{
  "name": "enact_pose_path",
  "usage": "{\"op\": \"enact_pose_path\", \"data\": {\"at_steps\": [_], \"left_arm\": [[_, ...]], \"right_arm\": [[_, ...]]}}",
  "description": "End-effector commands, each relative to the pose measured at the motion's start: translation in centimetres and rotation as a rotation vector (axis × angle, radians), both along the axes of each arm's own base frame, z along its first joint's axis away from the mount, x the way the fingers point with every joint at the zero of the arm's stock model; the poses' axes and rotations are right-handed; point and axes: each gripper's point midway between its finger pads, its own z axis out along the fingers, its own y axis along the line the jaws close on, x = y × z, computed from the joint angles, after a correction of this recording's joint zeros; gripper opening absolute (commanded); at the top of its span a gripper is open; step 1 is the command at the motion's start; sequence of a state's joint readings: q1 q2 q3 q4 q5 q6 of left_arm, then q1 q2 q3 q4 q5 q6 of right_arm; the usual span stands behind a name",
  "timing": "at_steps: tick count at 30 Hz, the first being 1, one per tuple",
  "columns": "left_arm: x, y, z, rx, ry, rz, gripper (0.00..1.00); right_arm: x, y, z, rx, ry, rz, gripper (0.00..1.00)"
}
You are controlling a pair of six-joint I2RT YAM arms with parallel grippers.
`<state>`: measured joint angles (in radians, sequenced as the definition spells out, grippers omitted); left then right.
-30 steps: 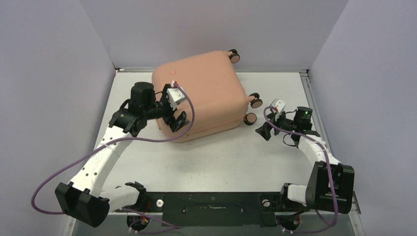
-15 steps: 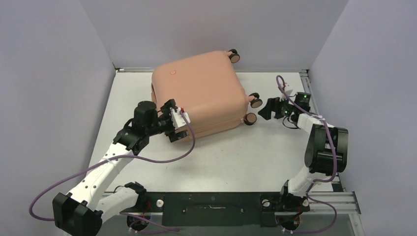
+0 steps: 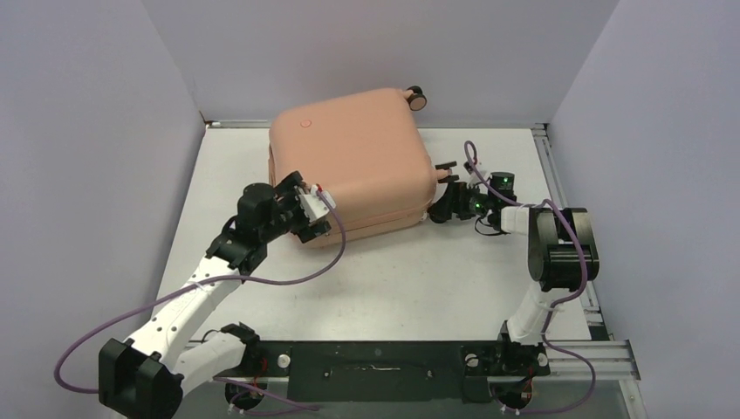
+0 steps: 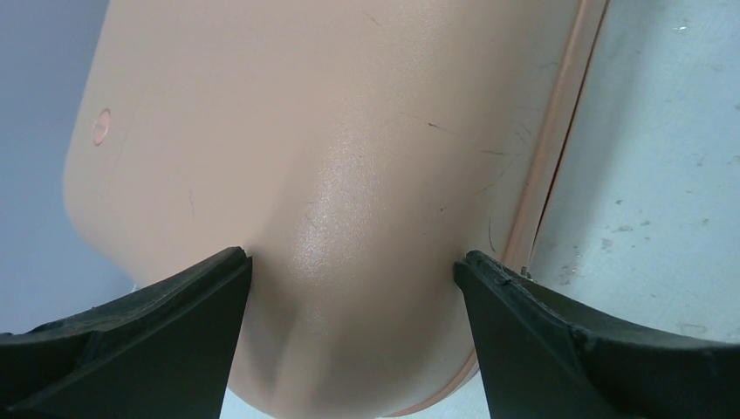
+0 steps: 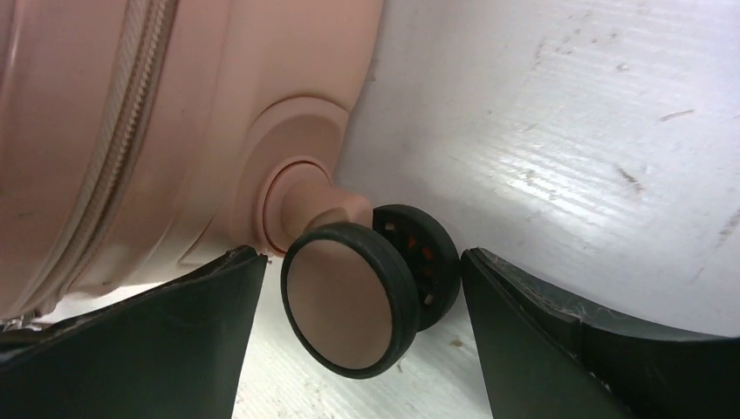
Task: Pack the luggage
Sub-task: Zip the luggage at the center of the board.
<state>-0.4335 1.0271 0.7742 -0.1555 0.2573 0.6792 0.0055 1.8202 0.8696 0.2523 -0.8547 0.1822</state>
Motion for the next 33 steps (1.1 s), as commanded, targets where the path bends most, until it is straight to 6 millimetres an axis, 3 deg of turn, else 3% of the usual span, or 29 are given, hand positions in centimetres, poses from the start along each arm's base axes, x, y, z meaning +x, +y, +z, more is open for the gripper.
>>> {"op": "enact_pose_path", "data": {"at_steps": [1,7,13,15,18,20,22,25,28,33], "left_arm": [[2.3,6.6,-6.5,0.141,0.17,0.33,0.88],[4.0,6.9,-6.8,0.102,0.218,0.375,0.87],[4.6,6.0,-6.3,0.067,0.222,0.359,0.87],[4.7,5.5,-6.2,0.057,0.243,0.344,0.87],[4.0,4.4,-5.0,0.013,0.266,0.299,0.88],[3.4,3.8,-3.8,-0.029,0.257,0.27,0.89],[2.6,3.2,-2.5,-0.065,0.253,0.228,0.91],[1.2,2.3,-1.2,-0.105,0.257,0.157,0.93],[0.2,2.1,-0.2,-0.122,0.247,0.123,1.0],[-0.4,2.1,0.6,-0.139,0.263,0.126,0.96]], "right_arm": [[-1.1,3.8,4.5,0.11,-0.108,0.123,0.85],[0.6,4.1,5.0,0.048,-0.146,0.102,0.85],[3.8,2.3,5.2,-0.02,-0.173,-0.019,0.85],[5.0,0.7,5.9,-0.044,-0.195,-0.094,0.86],[5.8,-3.3,7.8,-0.061,-0.254,-0.225,0.88],[5.4,-6.3,9.4,-0.071,-0.314,-0.287,0.89],[4.1,-7.9,10.7,-0.104,-0.388,-0.277,0.9],[0.7,-6.3,11.3,-0.183,-0.542,-0.111,0.92],[-2.6,-3.4,10.2,-0.275,-0.657,0.072,0.93],[-6.3,2.2,9.2,-0.297,-0.787,0.255,0.92]]}}
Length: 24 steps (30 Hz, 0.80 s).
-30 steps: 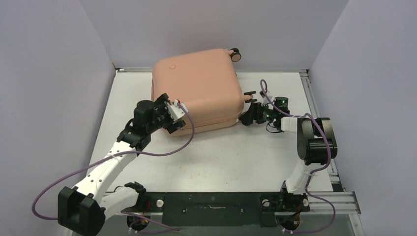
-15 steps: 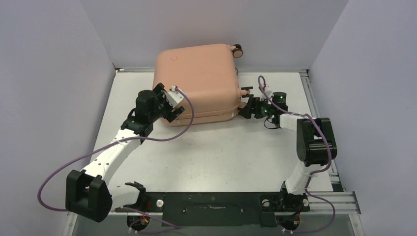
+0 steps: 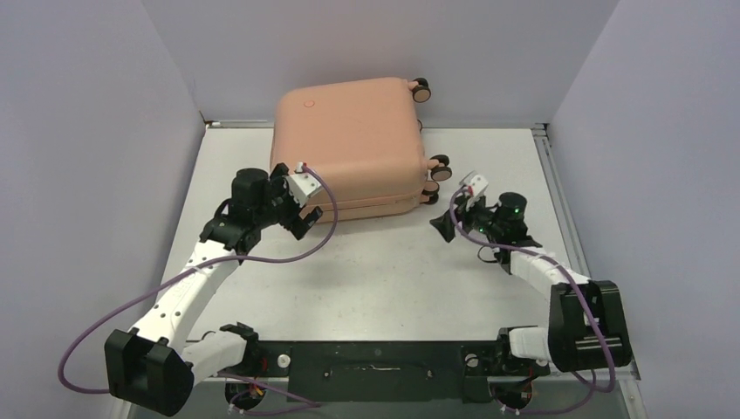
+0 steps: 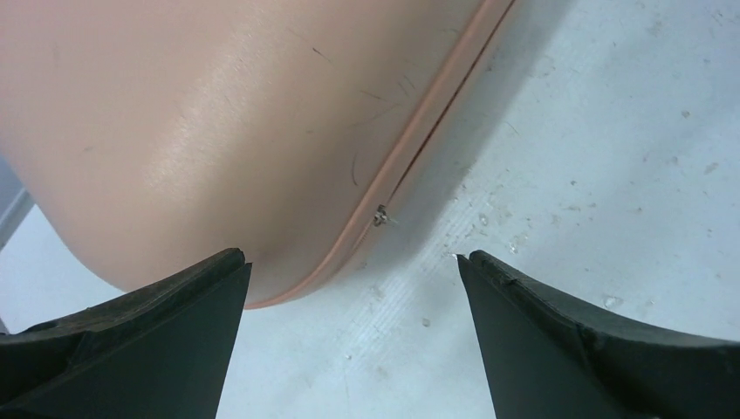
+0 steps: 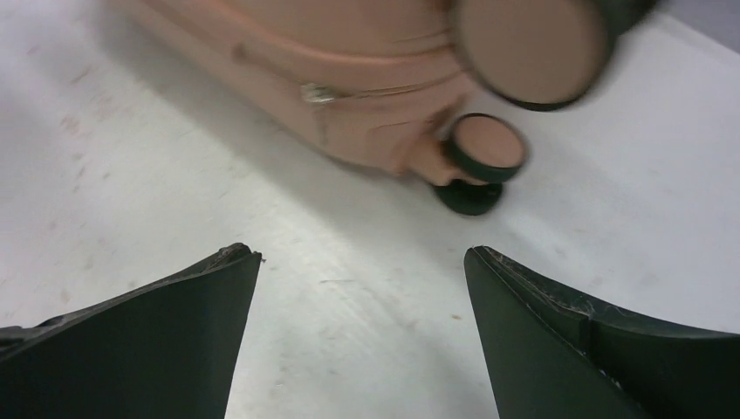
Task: Pack the luggage
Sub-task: Zip the luggage at the center of the board.
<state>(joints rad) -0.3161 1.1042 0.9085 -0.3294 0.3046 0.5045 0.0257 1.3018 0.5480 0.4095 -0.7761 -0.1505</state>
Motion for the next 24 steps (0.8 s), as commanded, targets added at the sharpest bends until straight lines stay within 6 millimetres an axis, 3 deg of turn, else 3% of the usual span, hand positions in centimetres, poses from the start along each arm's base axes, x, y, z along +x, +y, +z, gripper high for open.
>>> {"op": "enact_pose_path", "data": {"at_steps": [1,7,16,24], "left_arm": [[-1.3,-0.4,1.1,-0.047,0.041,-0.019,0.96],[-0.5,0.1,3.3,-0.039,0.015,0.017,0.96],[1.2,0.9,5.5,0.005,-0.026,0.046,0.96],[2.8,0.7,6.3,0.02,-0.044,0.051,0.96]], "right_arm": [[-2.0,4.3,0.6,-0.099,-0.216,0.179,0.92],[-1.2,7.2,0.4,-0.093,-0.271,0.106,0.9],[2.7,7.4,-0.1,-0.008,-0.237,-0.07,0.8],[4.2,10.0,-0.2,0.037,-0.206,-0.05,0.66]]}}
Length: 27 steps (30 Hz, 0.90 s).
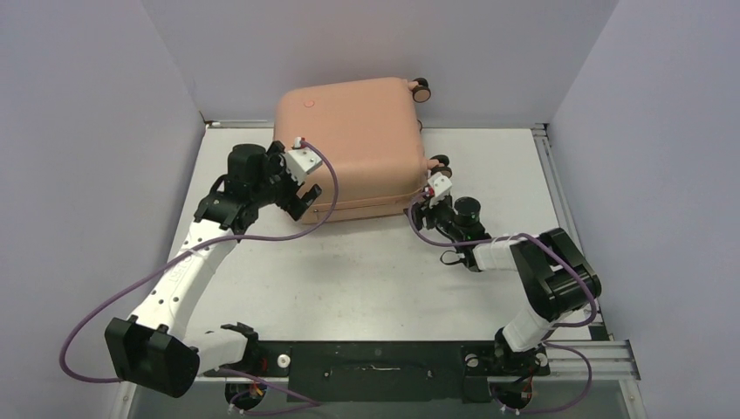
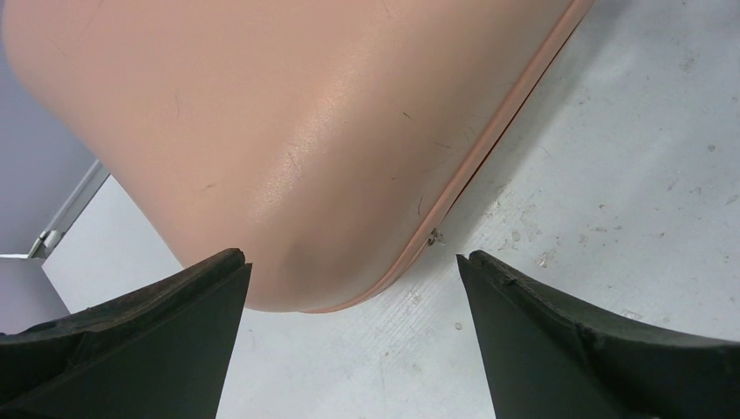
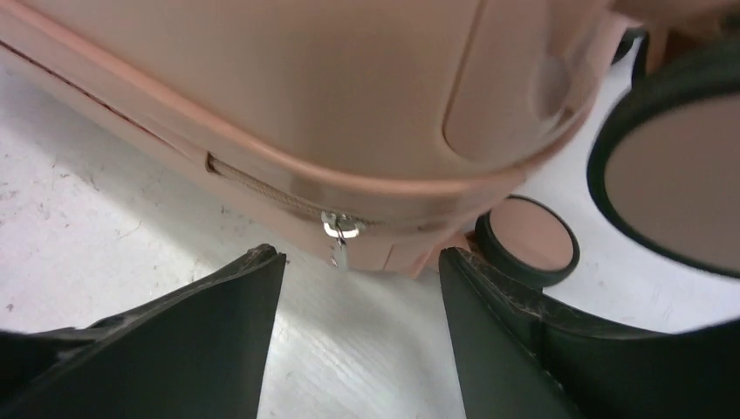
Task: Pack the luggage
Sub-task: Zip the luggage at the center of the board.
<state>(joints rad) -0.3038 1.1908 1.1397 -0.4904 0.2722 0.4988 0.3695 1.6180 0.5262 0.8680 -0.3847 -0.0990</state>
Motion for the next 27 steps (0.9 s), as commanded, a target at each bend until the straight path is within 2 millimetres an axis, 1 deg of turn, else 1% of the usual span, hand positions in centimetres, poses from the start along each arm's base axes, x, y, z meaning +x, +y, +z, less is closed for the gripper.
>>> {"op": "enact_pose_path", "data": {"at_steps": [1,2,4,6,8,9,13,16,19,22,27], "left_arm": [[1.2,0.3,2.1,0.007,-0.06,0.008,0.96],[1.3,0.2,2.2,0.008,-0.064,0.009,0.96],[1.3,0.2,2.3,0.007,-0.07,0.008,0.96],[1.4,0.2,2.3,0.008,-0.074,0.009,0.96],[1.4,0.3,2.2,0.01,-0.074,0.008,0.96],[1.4,0.3,2.1,0.012,-0.074,0.007,0.96],[1.5,0.2,2.0,0.014,-0.072,0.005,0.96],[1.5,0.0,2.2,0.011,-0.072,0.001,0.96],[1.6,-0.2,2.5,0.005,-0.073,-0.002,0.96],[1.5,-0.5,2.9,-0.006,-0.075,-0.011,0.96],[1.5,-1.2,3.4,-0.016,-0.072,-0.034,0.96]], "right_arm": [[1.8,2.0,3.7,0.08,-0.098,-0.001,0.6],[2.0,2.1,3.5,0.079,-0.09,-0.006,0.55],[2.1,2.5,3.2,0.084,-0.075,-0.003,0.42],[2.0,2.5,2.9,0.083,-0.065,-0.011,0.27],[1.9,2.2,2.6,0.074,-0.057,-0.028,0.11],[1.9,2.1,2.6,0.07,-0.054,-0.037,0.06],[1.9,1.0,2.0,0.016,-0.019,-0.069,0.05],[1.9,-0.5,2.8,0.003,-0.039,-0.1,0.05],[2.3,-2.4,3.0,-0.01,-0.033,-0.163,0.05],[2.7,-4.3,2.5,0.04,0.045,-0.205,0.05],[3.8,-5.8,1.1,0.148,0.161,-0.231,0.05]]}}
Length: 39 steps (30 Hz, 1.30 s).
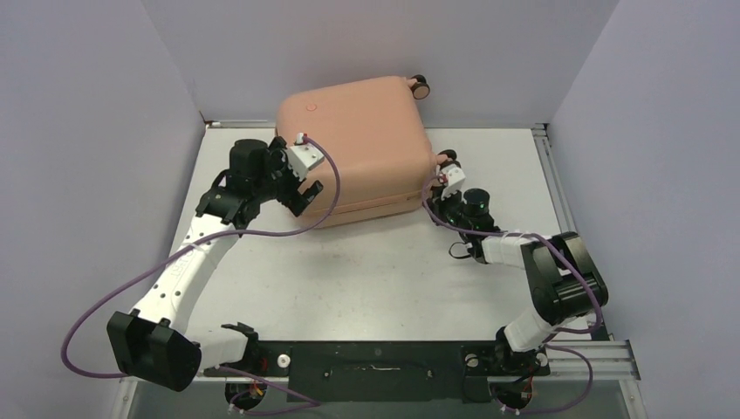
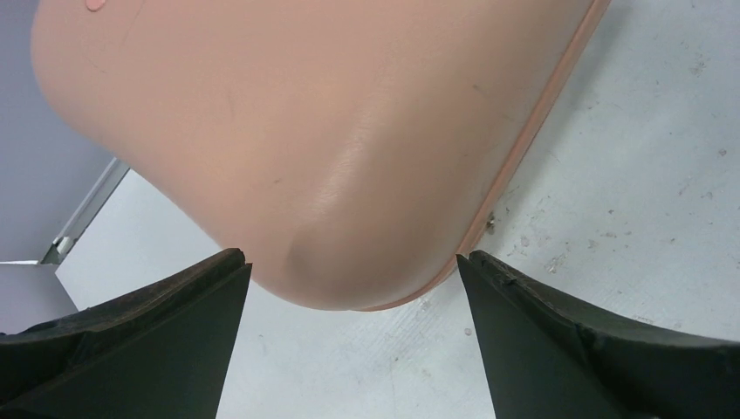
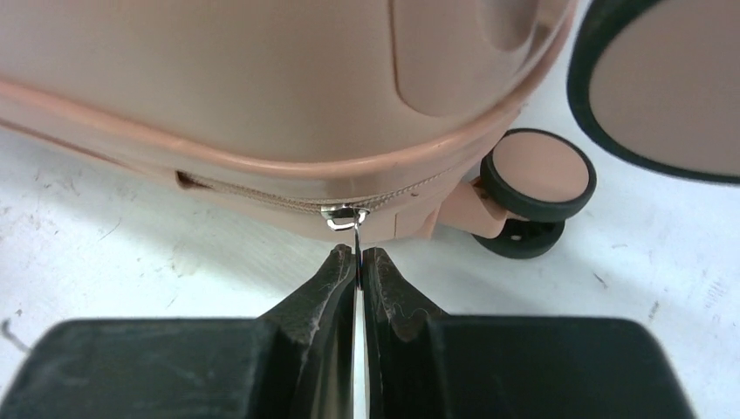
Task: Pack the luggage
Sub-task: Zip the luggage at the center of the board.
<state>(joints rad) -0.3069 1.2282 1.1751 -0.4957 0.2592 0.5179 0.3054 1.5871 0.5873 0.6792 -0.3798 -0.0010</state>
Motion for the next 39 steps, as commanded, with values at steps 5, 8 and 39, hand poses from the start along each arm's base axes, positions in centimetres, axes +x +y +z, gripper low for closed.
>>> {"op": "enact_pose_path", "data": {"at_steps": [5,8,39], "left_arm": [[0.7,-2.2,4.9,-0.075,-0.079,-0.068,0.96],[0.9,-3.5,6.7,-0.124,-0.098,-0.103,0.96],[17.9,-21.0,13.2,-0.323,-0.343,0.272,0.96]], "right_arm": [[5.0,-4.7,0.7,0.207,0.116,-0.156,0.05],[5.4,-5.0,0.6,0.23,0.123,-0.133,0.05],[4.1,-4.2,1.9,0.384,0.247,0.063,0.05]]}}
